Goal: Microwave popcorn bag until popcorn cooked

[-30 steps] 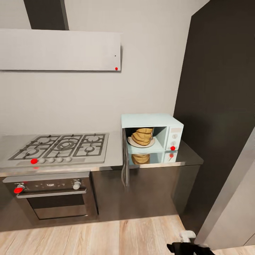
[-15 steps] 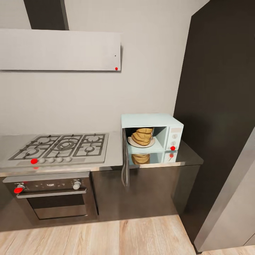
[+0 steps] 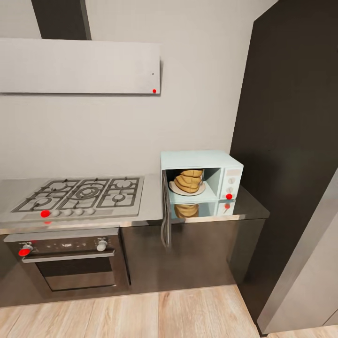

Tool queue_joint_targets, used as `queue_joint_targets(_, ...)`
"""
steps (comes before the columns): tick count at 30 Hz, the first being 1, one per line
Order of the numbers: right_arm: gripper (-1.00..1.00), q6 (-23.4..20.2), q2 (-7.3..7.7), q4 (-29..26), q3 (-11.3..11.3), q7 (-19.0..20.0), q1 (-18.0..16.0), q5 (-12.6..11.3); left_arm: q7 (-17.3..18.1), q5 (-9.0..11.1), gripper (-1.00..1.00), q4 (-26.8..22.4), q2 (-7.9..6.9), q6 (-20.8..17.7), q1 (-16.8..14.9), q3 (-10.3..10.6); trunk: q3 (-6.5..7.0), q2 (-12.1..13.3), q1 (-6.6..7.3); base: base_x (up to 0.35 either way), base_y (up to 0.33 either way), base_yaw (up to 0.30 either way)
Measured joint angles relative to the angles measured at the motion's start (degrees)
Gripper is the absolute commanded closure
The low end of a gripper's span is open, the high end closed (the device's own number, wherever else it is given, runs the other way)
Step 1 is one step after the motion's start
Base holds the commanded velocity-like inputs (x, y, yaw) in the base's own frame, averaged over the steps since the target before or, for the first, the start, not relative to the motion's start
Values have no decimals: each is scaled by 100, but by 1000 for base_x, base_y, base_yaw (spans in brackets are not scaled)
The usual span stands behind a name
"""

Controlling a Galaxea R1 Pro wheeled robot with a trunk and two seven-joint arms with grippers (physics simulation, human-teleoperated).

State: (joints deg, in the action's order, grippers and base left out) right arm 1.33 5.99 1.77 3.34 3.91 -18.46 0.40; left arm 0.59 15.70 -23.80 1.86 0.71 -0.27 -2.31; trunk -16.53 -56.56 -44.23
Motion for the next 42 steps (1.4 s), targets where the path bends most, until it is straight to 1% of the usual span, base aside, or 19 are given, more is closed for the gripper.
queue_joint_targets(2,-100,80,0,-3,1,-1,5,0,2,-25,-100,-1001,-42,-639,-2,1,1,0,0,0,0,0)
queue_joint_targets(3,-100,125,3,-3,1,-1,7,0,8,-33,-100,-1737,-68,-1367,3,-4,-1,1,0,0,0,0)
queue_joint_targets(4,-100,142,4,-3,2,-2,8,0,13,-27,-100,-2448,-75,-1730,-2,-6,1,0,0,0,0,0)
queue_joint_targets(6,-100,160,4,-3,2,-2,8,0,23,-10,-100,-3337,-83,-2422,-51,-8,1,1,0,0,0,0)
queue_joint_targets(7,-100,165,4,-3,2,-2,9,0,27,-6,-100,-3618,-84,-2612,-93,-10,0,1,0,0,0,0)
queue_joint_targets(8,-100,171,5,-3,2,-2,9,-4,38,4,-100,-3849,-81,-2788,-294,-11,1,1,0,0,0,0)
queue_joint_targets(9,-100,173,5,-3,2,-2,9,-5,46,9,-100,-3936,-80,-2858,-499,-12,1,1,0,0,0,0)
queue_joint_targets(11,-100,176,11,-3,2,-2,9,-7,58,37,-100,-4020,-56,-2953,-1225,-12,1,1,0,0,0,0)
queue_joint_targets(13,-100,178,12,-3,2,-2,9,-8,67,67,-100,-4037,-47,-2973,-1578,-12,1,1,0,0,0,0)
queue_joint_targets(14,-100,181,13,-3,2,-2,9,-8,75,128,-100,-4053,-40,-2979,-1843,-12,1,1,0,0,0,0)
queue_joint_targets(15,-100,188,13,-3,2,-2,9,-8,98,176,-100,-4097,-37,-2980,-2011,-5,1,1,0,0,0,0)
queue_joint_targets(17,-100,267,13,-3,2,-3,9,-8,283,298,-100,-4525,-30,-3012,-2235,11,1,0,0,0,0,0)
queue_joint_targets(18,-100,290,13,-3,2,-3,9,-11,528,369,-100,-4763,-29,-3116,-2275,16,0,0,0,0,0,0)
queue_joint_targets(21,-100,299,13,-3,2,-3,9,-15,1175,442,-100,-5031,-31,-3241,-2307,40,0,0,0,0,0,0)
queue_joint_targets(22,-100,289,9,-3,2,-3,9,-11,1627,453,-100,-5053,-45,-3242,-2312,45,0,0,0,0,0,0)
queue_joint_targets(24,-100,278,12,-3,2,3,9,-9,2293,433,-100,-5097,-54,-3192,-2315,52,0,0,0,0,0,0)
queue_joint_targets(26,-100,267,19,-3,2,5,9,-7,2690,351,-100,-5087,-57,-3105,-2317,57,0,0,0,0,0,0)
queue_joint_targets(30,-100,251,21,-3,1,7,9,0,2849,294,-100,-5108,-55,-3060,-2317,73,0,0,0,0,0,0)
queue_joint_targets(42,-100,244,14,-5,-7,12,9,14,2873,295,-100,-5142,-59,-3048,-2320,75,0,0,2,39,0,0)
